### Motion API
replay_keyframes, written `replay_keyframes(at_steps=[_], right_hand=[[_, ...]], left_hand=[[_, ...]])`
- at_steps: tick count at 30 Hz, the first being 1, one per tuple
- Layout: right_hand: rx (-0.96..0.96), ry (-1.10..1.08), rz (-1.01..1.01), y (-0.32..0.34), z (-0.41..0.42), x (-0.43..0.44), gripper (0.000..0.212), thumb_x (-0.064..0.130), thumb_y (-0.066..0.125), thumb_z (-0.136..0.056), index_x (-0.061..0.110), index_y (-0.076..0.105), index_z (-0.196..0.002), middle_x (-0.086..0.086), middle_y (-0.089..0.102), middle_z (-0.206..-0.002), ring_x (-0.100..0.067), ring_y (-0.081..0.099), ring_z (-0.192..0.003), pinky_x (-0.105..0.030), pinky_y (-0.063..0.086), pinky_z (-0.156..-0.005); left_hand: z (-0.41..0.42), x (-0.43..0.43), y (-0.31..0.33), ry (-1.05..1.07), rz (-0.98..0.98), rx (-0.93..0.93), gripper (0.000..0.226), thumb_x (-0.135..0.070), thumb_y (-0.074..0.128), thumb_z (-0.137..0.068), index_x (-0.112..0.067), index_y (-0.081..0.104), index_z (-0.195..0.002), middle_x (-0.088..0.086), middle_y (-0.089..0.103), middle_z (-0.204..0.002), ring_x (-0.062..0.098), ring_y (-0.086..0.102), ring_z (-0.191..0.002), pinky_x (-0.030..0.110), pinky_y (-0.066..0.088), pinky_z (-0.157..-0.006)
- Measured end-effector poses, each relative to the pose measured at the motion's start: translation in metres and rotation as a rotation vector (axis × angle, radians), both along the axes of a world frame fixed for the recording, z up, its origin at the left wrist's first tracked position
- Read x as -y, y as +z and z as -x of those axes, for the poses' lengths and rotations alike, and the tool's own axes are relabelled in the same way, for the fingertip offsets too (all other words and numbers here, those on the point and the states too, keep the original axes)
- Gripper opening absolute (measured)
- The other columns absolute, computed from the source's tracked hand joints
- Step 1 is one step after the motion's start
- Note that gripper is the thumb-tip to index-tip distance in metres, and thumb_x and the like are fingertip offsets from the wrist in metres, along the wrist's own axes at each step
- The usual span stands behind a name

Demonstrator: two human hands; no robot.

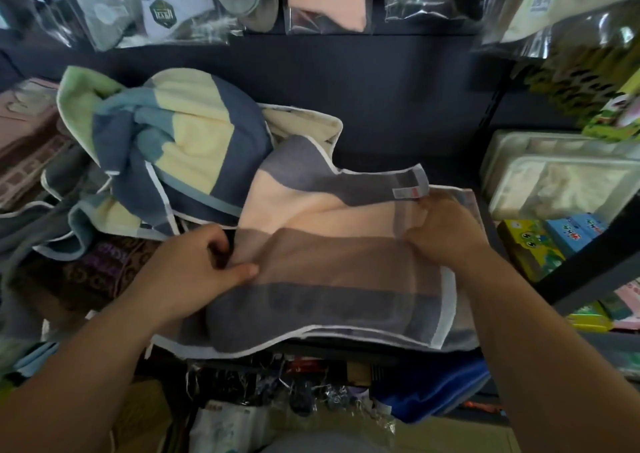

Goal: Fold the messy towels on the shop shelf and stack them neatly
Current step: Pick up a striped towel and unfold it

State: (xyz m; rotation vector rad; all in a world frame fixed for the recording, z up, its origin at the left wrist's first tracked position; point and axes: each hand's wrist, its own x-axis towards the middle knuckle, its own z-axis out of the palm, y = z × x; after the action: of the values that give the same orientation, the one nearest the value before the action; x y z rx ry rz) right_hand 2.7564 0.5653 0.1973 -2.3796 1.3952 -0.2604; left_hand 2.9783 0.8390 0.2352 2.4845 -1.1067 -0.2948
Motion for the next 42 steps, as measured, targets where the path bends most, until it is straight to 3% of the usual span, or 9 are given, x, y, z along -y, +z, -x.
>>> replay_keyframes(at_steps=[6, 10, 14, 20, 23, 27, 32, 38, 42], right_hand=[[0.172, -0.043, -0.018, 0.012, 0.014, -0.02, 0.025, 0.032, 0.06, -0.09, 0.013, 0.074, -0.099, -0.008, 0.068, -0.096, -0.023, 0.059, -0.085, -0.029, 0.04, -0.075], [0.078, -0.095, 0.138, -0.008, 0.014, -0.023, 0.035, 0.04, 0.049, -0.092, 0.018, 0.066, -0.113, -0.008, 0.064, -0.118, -0.028, 0.063, -0.098, -0.034, 0.047, -0.078], [-0.032, -0.047, 0.207, -0.014, 0.014, -0.028, 0.05, 0.052, 0.033, -0.087, 0.024, 0.063, -0.115, -0.005, 0.063, -0.114, -0.029, 0.065, -0.097, -0.038, 0.055, -0.076], [0.125, -0.002, 0.215, -0.005, 0.006, -0.029, 0.042, 0.035, 0.059, -0.095, 0.018, 0.06, -0.133, -0.009, 0.058, -0.131, -0.032, 0.065, -0.108, -0.039, 0.053, -0.085], [0.196, 0.072, 0.134, 0.002, -0.022, -0.025, 0.059, 0.036, 0.062, -0.095, 0.019, 0.044, -0.149, -0.006, 0.047, -0.148, -0.031, 0.059, -0.118, -0.04, 0.048, -0.095], [0.141, 0.205, 0.042, 0.011, -0.072, -0.022, 0.064, 0.036, 0.054, -0.098, 0.028, 0.028, -0.156, 0.005, 0.029, -0.158, -0.029, 0.057, -0.122, -0.042, 0.049, -0.095], [0.092, 0.283, 0.0, 0.005, -0.088, -0.019, 0.044, 0.034, 0.052, -0.1, 0.024, 0.052, -0.143, -0.009, 0.061, -0.136, -0.029, 0.058, -0.12, -0.031, 0.043, -0.095], [0.318, 0.24, -0.173, -0.007, -0.065, -0.003, 0.036, 0.029, 0.071, -0.091, 0.032, 0.067, -0.127, 0.009, 0.062, -0.102, -0.012, 0.062, -0.096, -0.016, 0.041, -0.084], [0.405, 0.224, -0.231, -0.012, -0.063, 0.001, 0.021, 0.03, 0.07, -0.093, 0.035, 0.075, -0.112, 0.01, 0.07, -0.106, -0.007, 0.065, -0.099, -0.024, 0.052, -0.093]], left_hand=[[-0.007, 0.062, 0.042, -0.001, 0.285, 0.137, 0.046, -0.052, 0.072, -0.082, -0.023, 0.057, -0.114, -0.005, 0.066, -0.087, 0.019, 0.06, -0.086, 0.037, 0.048, -0.078], [-0.022, 0.115, 0.044, -0.079, 0.149, 0.305, 0.033, -0.049, 0.063, -0.09, -0.017, 0.054, -0.094, 0.005, 0.059, -0.081, 0.03, 0.059, -0.083, 0.036, 0.037, -0.065], [-0.03, 0.141, 0.034, -0.069, 0.056, 0.427, 0.03, -0.037, 0.053, -0.098, -0.009, 0.064, -0.101, 0.014, 0.067, -0.097, 0.031, 0.06, -0.084, 0.035, 0.035, -0.064], [-0.039, 0.12, 0.055, 0.027, 0.471, 0.156, 0.022, -0.027, 0.044, -0.104, -0.011, 0.043, -0.089, 0.001, 0.046, -0.074, 0.021, 0.044, -0.071, 0.032, 0.027, -0.063], [-0.057, 0.104, 0.084, 0.038, 0.542, 0.295, 0.022, -0.027, 0.046, -0.103, -0.01, 0.043, -0.09, 0.003, 0.048, -0.076, 0.025, 0.044, -0.074, 0.031, 0.024, -0.064], [-0.103, 0.099, 0.115, 0.042, 0.416, 0.541, 0.024, -0.027, 0.049, -0.101, -0.003, 0.05, -0.104, 0.03, 0.06, -0.1, 0.045, 0.056, -0.092, 0.044, 0.039, -0.072], [-0.123, 0.1, 0.085, 0.087, 0.175, 0.578, 0.031, -0.031, 0.052, -0.1, -0.004, 0.047, -0.114, 0.032, 0.061, -0.107, 0.05, 0.059, -0.094, 0.048, 0.041, -0.068], [-0.084, 0.081, 0.074, 0.047, 0.469, 0.734, 0.032, -0.029, 0.066, -0.087, -0.006, 0.051, -0.103, 0.021, 0.055, -0.106, 0.041, 0.056, -0.089, 0.051, 0.042, -0.067], [0.007, 0.067, 0.054, -0.248, 0.347, 0.458, 0.034, -0.048, 0.071, -0.083, -0.02, 0.056, -0.092, 0.001, 0.06, -0.088, 0.028, 0.058, -0.078, 0.04, 0.048, -0.067]])
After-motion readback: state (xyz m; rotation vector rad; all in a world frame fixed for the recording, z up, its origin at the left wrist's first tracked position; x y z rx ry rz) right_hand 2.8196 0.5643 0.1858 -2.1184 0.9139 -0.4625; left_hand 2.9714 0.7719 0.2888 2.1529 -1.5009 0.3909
